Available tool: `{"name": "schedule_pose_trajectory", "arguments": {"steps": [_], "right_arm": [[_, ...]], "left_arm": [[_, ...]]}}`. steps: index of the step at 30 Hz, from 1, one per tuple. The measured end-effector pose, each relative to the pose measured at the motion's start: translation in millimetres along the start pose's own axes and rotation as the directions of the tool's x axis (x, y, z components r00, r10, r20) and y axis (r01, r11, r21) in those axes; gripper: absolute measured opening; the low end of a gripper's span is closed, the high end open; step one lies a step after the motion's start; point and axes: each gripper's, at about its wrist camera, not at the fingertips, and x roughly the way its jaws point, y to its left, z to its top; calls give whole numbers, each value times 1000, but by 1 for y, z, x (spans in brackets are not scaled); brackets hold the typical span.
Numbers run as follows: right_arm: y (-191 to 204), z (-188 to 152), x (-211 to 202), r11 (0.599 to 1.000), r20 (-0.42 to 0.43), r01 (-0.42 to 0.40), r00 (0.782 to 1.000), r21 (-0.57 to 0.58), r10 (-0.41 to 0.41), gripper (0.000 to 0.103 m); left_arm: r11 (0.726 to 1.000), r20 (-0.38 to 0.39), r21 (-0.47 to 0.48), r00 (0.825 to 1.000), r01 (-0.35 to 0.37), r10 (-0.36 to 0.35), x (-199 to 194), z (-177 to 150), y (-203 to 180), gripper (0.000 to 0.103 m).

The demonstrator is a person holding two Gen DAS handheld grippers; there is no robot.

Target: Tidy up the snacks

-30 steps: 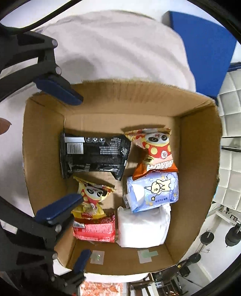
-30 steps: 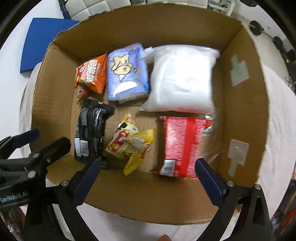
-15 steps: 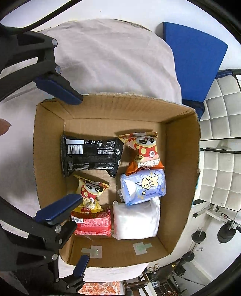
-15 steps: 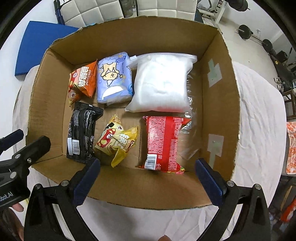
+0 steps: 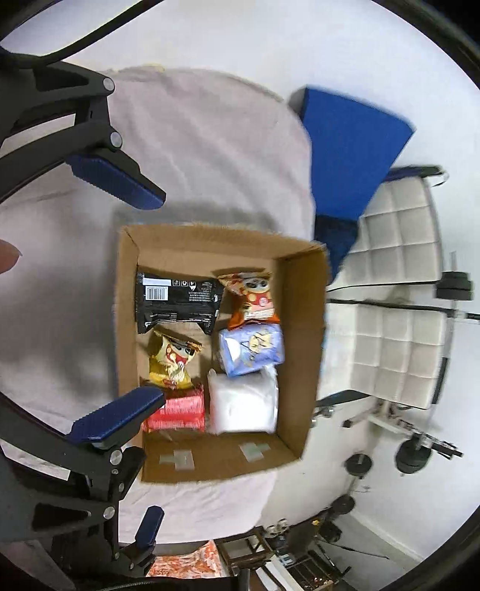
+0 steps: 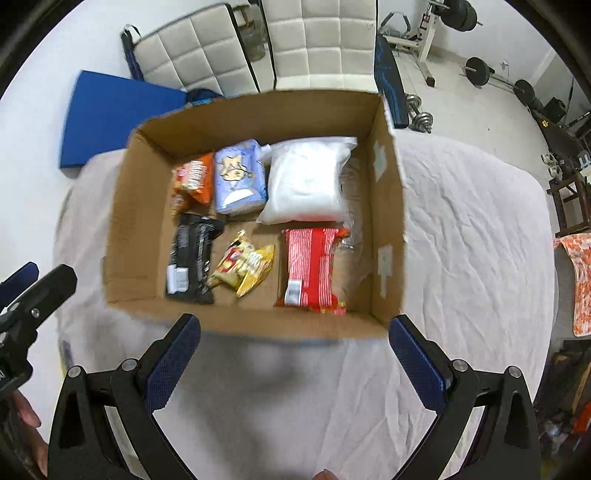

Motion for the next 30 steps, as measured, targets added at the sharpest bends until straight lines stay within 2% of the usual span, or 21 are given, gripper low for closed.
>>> {"name": "schedule_pose_trajectory", "arguments": {"steps": [6, 10, 14, 24, 30], "right_arm": [[-6, -48, -83, 1000, 126, 28, 992, -11, -26, 103], [-14, -80, -138, 1000, 195, 4, 981, 9, -6, 103], [-21, -102, -184, 1000, 258, 6, 966, 20, -11, 103], [-33, -138, -267, 999, 355, 15, 935, 36, -27, 103], [-33, -149, -293, 999, 389, 26, 920, 31, -36, 103]], "left_arm": [[1000, 107, -13, 994, -19, 20, -79, -29, -10, 99], [999, 188, -53, 982, -1, 11, -132, -45, -9, 99], [999, 260, -33, 965, -26, 33, -180, -62, -17, 99], [999, 330, -21, 943, -39, 43, -242, -87, -20, 99], [1000, 331, -11, 943, -25, 27, -252, -93, -27, 99]]}}
